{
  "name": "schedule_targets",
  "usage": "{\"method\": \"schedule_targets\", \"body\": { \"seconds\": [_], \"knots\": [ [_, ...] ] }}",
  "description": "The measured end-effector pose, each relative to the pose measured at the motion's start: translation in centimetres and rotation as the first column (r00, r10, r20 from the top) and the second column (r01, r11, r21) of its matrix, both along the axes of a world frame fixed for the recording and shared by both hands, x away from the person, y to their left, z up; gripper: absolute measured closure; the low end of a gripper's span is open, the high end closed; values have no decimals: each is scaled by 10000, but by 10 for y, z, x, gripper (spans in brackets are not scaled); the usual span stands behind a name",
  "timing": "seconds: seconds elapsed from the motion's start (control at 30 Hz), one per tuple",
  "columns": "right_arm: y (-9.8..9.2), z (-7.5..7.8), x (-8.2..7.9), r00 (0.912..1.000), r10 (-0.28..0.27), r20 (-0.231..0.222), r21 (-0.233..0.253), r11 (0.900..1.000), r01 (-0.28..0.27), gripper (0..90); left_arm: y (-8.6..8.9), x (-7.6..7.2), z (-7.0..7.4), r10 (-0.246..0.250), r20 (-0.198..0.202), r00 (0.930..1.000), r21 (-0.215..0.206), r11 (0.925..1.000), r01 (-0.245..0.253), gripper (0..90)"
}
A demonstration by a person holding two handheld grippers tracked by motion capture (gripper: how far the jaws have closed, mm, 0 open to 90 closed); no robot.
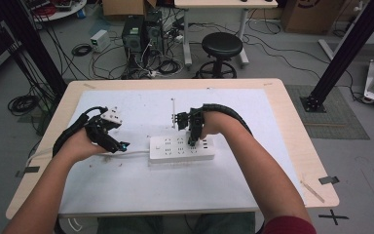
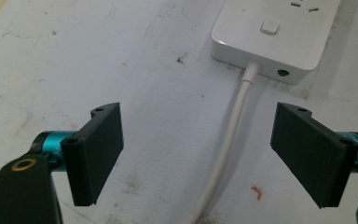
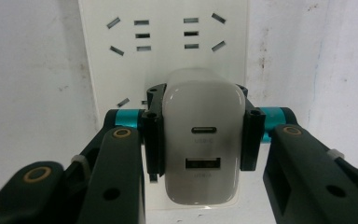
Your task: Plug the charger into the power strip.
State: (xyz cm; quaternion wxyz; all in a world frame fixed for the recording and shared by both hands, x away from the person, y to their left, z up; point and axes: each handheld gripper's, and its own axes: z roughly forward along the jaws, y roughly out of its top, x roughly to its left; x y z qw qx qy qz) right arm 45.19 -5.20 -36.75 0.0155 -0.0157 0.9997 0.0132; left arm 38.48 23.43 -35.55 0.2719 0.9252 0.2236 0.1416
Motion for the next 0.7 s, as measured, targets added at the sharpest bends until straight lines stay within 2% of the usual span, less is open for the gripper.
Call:
{"method": "schedule_targets", "body": {
  "seconds": [0.13,0.17,0.2,0.23,0.33,0.47,0.53,0.57,0.67,0.7],
  "knots": [
    [0,1,-1,9999,-115,-31,6,9999,115,612,0,2,-1,-51,-51,10000,94,9999,51,171],
    [0,1,1,9999,-121,-41,183,9998,122,518,-1,2,-2,-90,-70,9999,78,9999,90,171],
    [0,1,1,9999,-121,-41,183,9998,122,518,-1,2,-2,-90,-70,9999,78,9999,90,171],
    [-2,4,4,9987,-471,-181,377,9981,477,467,-1,2,-2,-118,-53,9999,80,9999,118,171],
    [-4,7,3,9992,-405,-40,650,9971,407,467,-1,2,-2,-108,-58,9999,81,9999,109,171],
    [-14,16,3,9965,-834,-86,1107,9903,838,426,2,2,0,-80,-22,10000,35,10000,80,171],
    [-14,16,3,9965,-834,-86,1107,9903,838,426,3,1,0,-79,10,10000,73,9999,78,171],
    [-19,20,1,9944,-1041,-177,1646,9807,1056,402,4,1,1,-71,48,10000,0,10000,71,171],
    [-22,22,-1,9949,-991,-187,1919,9762,1008,403,4,1,1,-54,78,10000,-30,10000,54,171],
    [-27,25,-2,9929,-1178,-189,2188,9685,1191,379,5,1,3,-87,95,9999,-63,9999,88,171]
  ]
}}
